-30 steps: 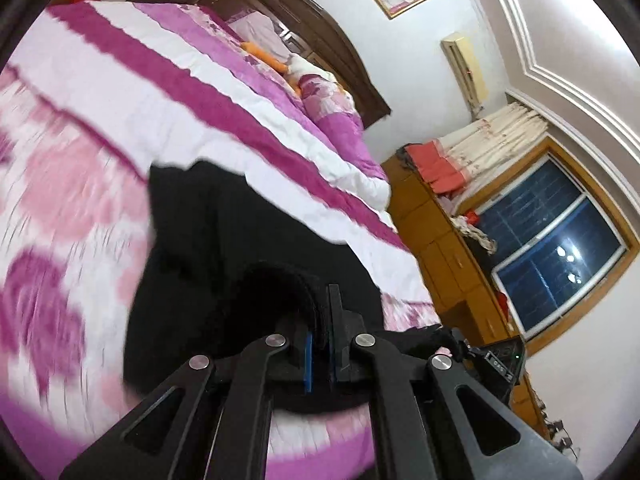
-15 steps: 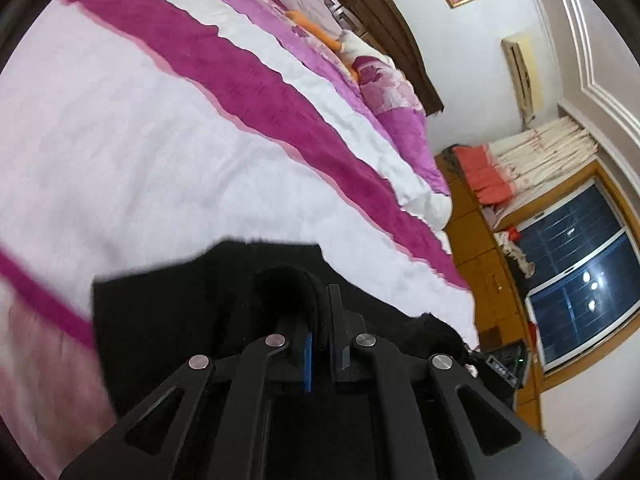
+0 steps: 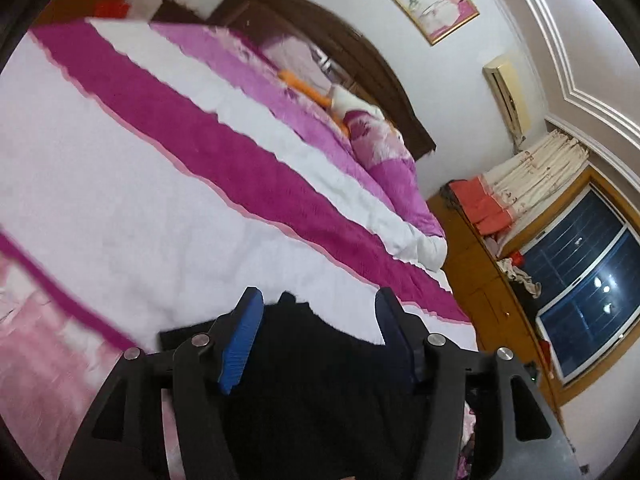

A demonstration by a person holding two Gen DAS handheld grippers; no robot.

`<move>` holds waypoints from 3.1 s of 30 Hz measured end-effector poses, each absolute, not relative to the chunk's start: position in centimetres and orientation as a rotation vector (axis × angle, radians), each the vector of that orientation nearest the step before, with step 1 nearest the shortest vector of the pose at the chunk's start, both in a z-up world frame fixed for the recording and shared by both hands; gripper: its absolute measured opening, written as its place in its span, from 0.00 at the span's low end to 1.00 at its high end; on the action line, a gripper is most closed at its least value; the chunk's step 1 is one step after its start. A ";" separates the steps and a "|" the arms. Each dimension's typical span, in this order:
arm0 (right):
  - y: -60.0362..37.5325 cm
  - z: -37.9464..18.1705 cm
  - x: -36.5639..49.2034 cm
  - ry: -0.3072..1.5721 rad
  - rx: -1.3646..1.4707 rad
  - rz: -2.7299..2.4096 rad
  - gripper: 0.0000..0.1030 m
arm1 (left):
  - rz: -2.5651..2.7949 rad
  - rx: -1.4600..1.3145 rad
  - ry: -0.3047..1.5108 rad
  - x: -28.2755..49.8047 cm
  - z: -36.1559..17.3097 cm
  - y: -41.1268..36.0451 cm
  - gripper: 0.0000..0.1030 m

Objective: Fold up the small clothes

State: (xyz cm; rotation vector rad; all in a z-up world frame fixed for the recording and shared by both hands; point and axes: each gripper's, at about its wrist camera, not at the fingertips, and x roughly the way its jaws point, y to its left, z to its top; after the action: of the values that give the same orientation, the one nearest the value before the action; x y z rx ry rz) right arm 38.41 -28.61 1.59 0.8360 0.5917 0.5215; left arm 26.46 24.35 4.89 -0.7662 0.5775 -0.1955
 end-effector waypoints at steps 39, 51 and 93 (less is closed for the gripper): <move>-32.1 0.2 29.1 0.698 0.530 0.373 0.74 | 0.078 -0.325 0.734 21.2 2.1 17.9 0.03; -31.0 -3.6 34.5 0.859 0.548 0.684 0.78 | 0.026 -0.307 0.662 20.5 4.4 14.7 0.03; -6.4 16.3 38.0 1.169 -0.058 0.057 0.08 | 0.050 -0.353 0.552 18.9 5.4 21.3 0.03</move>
State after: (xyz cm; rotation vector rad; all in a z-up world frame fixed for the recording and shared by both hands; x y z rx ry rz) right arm 38.02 -6.45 16.29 -0.0581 1.1694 0.0574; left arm 18.90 21.26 5.40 -0.3528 0.5520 0.0496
